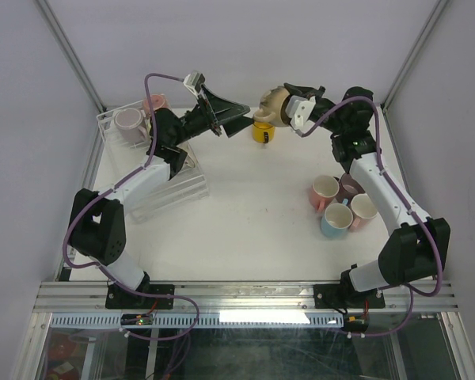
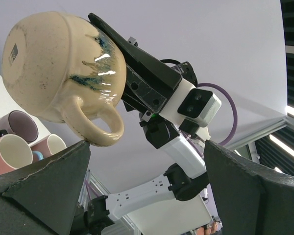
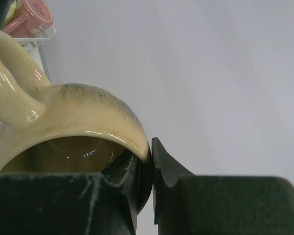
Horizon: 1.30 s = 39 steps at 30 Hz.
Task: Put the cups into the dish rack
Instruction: Pick up the cup at the center of the board.
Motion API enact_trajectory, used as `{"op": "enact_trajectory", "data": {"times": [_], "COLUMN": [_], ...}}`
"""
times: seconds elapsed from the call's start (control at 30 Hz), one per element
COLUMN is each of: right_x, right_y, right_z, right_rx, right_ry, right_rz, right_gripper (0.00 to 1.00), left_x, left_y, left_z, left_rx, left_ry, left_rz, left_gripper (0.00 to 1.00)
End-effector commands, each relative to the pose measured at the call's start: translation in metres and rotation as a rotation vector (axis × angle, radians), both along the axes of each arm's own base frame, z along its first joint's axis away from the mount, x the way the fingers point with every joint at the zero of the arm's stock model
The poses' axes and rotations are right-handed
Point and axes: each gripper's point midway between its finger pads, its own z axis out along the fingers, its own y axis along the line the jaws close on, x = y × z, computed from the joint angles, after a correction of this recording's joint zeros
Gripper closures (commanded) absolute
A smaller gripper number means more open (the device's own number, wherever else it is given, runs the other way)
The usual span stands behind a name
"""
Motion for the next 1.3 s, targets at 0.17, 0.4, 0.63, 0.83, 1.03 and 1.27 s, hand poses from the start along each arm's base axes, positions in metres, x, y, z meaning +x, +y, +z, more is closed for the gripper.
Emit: {"op": "enact_trajectory", "data": {"times": [0.17,0.4,0.63,0.83,1.03,1.27], "right_x": [-0.045,-0.054,-0.062,-0.063,-0.064,-0.07], "right_y": [-0.001,0.007,0.012,0.011,0.01,0.012], "right_z": [0.093,0.097,0.098,0.104,0.11,0.108], "right_rx": [0.021,0.003,-0.006,0.013,0.032,0.028], "right_ry": [-0.344,-0.401,-0.446,-0.462,-0.465,-0.466], "right_rz": [0.024,0.057,0.072,0.065,0.06,0.087], "right_gripper": [1.0,1.0,1.0,1.0,1.0,1.0], "left_x": [-0.012,-0.017,-0.021,-0.019,-0.018,-0.016], "left_y": [-0.003,-0.001,-0.003,-0.006,-0.008,-0.013], "left_z": [0.026,0.026,0.026,0.011,-0.004,-0.01], "left_rx": [-0.011,-0.008,-0.013,0.013,0.043,0.066], "left_ry": [-0.085,-0.084,-0.083,-0.05,-0.031,-0.017], "left_rz": [-0.038,-0.048,-0.077,-0.084,-0.087,-0.103], "left_gripper": [0.03,0.04,0.04,0.05,0.05,0.1]}}
